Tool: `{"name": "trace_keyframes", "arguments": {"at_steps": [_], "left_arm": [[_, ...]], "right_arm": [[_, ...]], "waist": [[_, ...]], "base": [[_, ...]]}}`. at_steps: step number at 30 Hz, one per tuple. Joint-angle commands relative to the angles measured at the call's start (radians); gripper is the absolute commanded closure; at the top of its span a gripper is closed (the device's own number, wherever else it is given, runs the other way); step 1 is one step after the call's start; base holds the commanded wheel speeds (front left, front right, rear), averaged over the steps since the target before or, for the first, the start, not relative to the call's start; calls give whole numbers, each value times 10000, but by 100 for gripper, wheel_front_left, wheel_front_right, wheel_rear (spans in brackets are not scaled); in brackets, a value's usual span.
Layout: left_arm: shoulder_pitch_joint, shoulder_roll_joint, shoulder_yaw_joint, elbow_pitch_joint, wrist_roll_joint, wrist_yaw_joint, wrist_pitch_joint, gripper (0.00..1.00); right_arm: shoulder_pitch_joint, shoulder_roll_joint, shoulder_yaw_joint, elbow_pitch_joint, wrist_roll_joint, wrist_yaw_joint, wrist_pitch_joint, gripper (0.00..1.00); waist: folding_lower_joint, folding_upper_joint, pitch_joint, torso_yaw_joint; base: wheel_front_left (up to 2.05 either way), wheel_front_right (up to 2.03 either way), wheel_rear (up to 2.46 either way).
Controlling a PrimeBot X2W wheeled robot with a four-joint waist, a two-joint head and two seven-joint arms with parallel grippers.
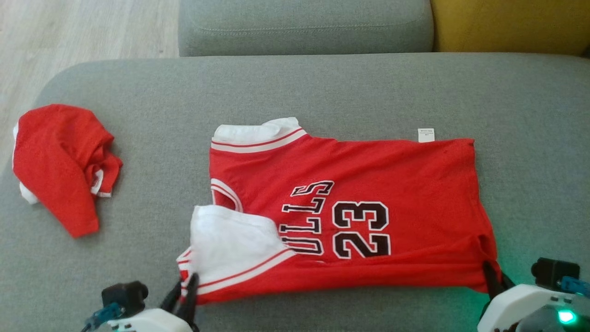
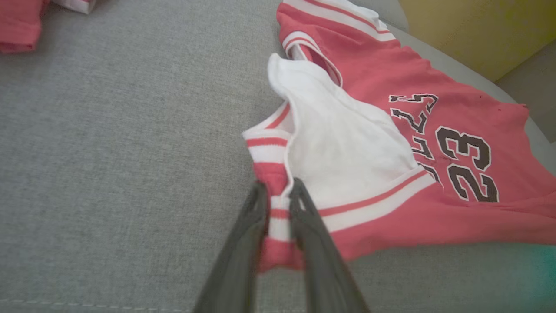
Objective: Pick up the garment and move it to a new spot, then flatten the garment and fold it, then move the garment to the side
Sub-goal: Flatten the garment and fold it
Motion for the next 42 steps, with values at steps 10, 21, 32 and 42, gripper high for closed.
{"name": "trace_keyframes", "arguments": {"at_steps": [10, 21, 32, 42], "left_arm": [[-1062, 323, 454, -631, 818, 445, -1347, 0], [-1936, 725, 369, -1497, 1768, 697, -2084, 0], [-2968, 663, -2, -1007, 1741, 337, -1949, 0], [-7246, 15, -544, 2058, 1345, -1016, -1656, 0]], "right_arm": [[-544, -119, 640, -2033, -168, -9, -1562, 0], [-648, -86, 1221, -3989, -563, -9, -2028, 0], [-692, -66, 1196, -4260, -544, -9, -1905, 0], [-1525, -60, 1362, -4204, -545, -9, -1768, 0]], "waist": [[0, -1, 16, -110], [0, -1, -143, -85], [0, -1, 426, -54], [0, -1, 2152, -378]], "base": [[0, 0, 0], [0, 0, 0], [0, 0, 0], [0, 0, 0]]}}
